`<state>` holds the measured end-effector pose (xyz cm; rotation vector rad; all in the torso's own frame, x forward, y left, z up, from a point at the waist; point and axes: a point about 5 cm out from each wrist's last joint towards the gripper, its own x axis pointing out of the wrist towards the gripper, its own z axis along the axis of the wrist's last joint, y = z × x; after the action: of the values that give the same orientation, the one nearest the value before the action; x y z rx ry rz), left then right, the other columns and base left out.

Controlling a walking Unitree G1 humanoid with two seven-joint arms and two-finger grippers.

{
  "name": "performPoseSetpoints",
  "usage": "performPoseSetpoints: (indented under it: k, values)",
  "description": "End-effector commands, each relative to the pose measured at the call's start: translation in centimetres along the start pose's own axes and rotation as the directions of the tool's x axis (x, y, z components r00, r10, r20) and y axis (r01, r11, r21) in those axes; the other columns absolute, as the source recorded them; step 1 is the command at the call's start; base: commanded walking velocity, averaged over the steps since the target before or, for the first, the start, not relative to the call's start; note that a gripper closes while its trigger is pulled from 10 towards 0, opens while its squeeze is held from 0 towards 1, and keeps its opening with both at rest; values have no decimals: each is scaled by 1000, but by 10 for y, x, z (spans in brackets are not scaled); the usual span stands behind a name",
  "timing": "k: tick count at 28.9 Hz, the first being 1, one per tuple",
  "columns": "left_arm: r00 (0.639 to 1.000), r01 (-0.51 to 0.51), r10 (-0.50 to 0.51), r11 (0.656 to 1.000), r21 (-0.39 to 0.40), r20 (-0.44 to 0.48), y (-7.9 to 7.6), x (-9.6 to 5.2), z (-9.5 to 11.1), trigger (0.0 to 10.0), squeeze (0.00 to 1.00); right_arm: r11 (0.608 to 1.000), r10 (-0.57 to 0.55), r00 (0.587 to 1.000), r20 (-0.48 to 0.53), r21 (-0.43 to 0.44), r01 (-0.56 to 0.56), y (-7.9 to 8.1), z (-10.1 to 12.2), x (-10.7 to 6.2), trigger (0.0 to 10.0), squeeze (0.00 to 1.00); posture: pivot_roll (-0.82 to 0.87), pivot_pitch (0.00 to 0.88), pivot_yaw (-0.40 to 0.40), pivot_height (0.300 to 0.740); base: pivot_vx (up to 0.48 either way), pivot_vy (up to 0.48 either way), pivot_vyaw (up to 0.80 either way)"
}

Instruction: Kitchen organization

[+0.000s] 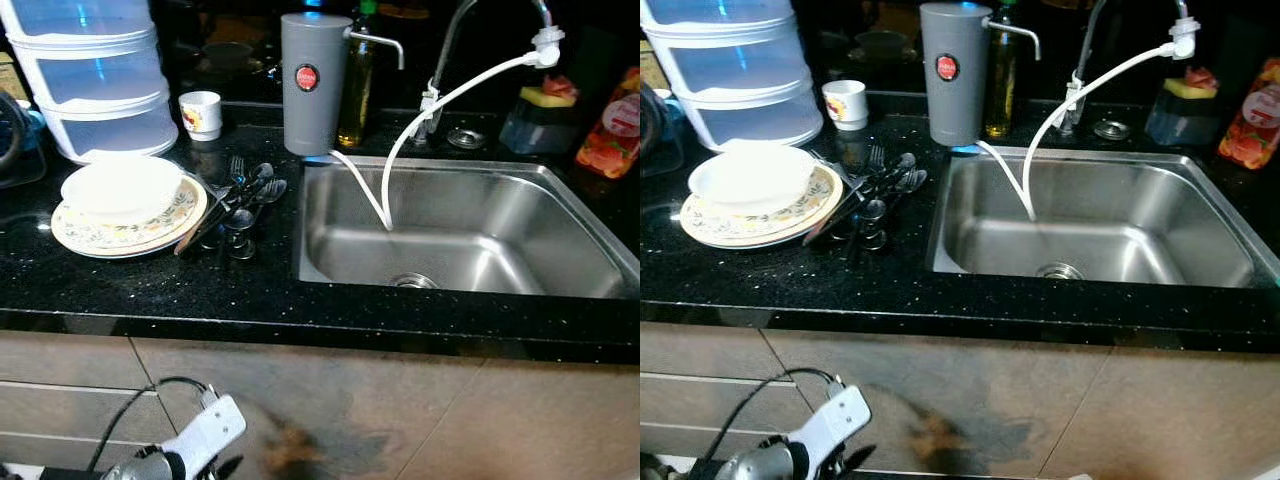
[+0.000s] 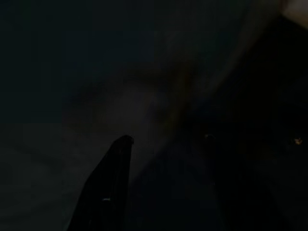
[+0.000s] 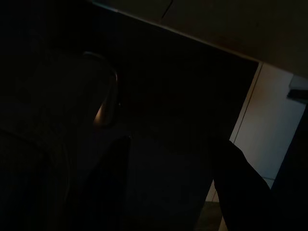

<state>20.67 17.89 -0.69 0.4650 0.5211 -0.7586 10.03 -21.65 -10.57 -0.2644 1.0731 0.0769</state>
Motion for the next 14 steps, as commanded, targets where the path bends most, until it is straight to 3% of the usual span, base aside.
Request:
performPoseSetpoints:
  k: [1,5,7,12,14]
  values:
    - [997,16,-16,1000,10,74,1,3,18,10000,0,1000,3,1000,2,-10,-3,-1,-1,-1,10000,0,19,0,-36,740,0,0,0]
    - [972,144,-154,987,69,177,-2,2,47,10000,0,1000,7,1000,9,-19,-7,-3,0,-1,10000,0,20,13,-31,740,0,0,0]
    - [968,157,-169,984,79,187,-2,2,50,10000,0,1000,7,1000,10,-19,-7,-3,0,-1,10000,0,20,13,-31,740,0,0,0]
    - [935,259,-283,956,134,214,-3,-8,66,10000,0,1000,5,1000,16,-19,-5,-4,2,0,10000,0,17,44,-23,740,0,0,0]
    - [913,304,-335,939,161,233,1,-18,77,10000,0,1000,7,1000,19,-25,-7,-5,3,0,10000,0,18,74,-21,740,0,0,0]
